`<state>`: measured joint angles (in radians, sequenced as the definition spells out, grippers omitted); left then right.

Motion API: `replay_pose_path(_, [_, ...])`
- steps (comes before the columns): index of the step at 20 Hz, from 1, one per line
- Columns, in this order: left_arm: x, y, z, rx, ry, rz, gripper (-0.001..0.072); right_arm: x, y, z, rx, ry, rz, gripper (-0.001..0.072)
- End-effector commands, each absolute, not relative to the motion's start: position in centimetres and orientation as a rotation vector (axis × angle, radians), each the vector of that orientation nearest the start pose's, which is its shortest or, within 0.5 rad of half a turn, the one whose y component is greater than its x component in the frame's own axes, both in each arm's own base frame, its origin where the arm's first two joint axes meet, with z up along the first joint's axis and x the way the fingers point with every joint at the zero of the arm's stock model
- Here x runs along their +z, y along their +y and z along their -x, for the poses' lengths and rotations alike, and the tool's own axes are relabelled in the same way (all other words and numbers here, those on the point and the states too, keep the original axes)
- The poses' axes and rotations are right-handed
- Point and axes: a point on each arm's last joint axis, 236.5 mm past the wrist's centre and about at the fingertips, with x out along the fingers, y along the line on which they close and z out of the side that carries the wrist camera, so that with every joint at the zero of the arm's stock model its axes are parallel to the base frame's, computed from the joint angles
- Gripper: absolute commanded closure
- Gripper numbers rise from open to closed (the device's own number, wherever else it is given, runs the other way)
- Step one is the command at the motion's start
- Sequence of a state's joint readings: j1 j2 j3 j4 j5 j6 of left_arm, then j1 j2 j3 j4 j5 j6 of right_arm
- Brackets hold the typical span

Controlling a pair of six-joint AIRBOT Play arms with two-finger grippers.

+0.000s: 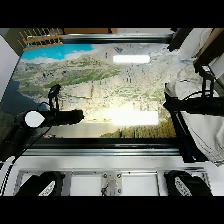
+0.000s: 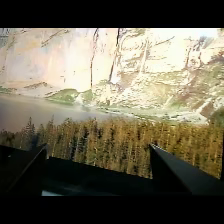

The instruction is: Fold the clothes and pants, and hang the long-sleeved shirts on hangers.

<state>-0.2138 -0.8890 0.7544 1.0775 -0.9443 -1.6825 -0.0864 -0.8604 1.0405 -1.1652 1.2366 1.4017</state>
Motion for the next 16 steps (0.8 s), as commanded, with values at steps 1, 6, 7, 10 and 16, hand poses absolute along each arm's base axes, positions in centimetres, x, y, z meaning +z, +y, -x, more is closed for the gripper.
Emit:
replay_pose_path(1, [3.41, -15.73, -29.82, -0.333, 1.126, 0.460, 0.0692, 11.55, 6.89, -31.92, 0.309, 1.017, -0.213, 0.0609])
replay_pose_path(6, [3.40, -15.73, -29.82, -0.332, 1.126, 0.460, 0.0692, 11.54, 6.87, -31.99, 0.307, 1.016, -0.214, 0.0685])
replay_pose_path(7, [3.40, -15.73, -29.82, -0.332, 1.126, 0.460, 0.0692, 11.54, 6.87, -31.99, 0.307, 1.016, -0.214, 0.0685])
replay_pose_path(10, [3.40, -15.73, -29.82, -0.332, 1.126, 0.460, 0.0692, 11.53, 6.87, -32.00, 0.307, 1.016, -0.214, 0.0685])
replay_pose_path(16, [3.40, -15.73, -29.82, -0.332, 1.126, 0.460, 0.0692, 11.51, 6.86, -32.00, 0.307, 1.016, -0.214, 0.0685])
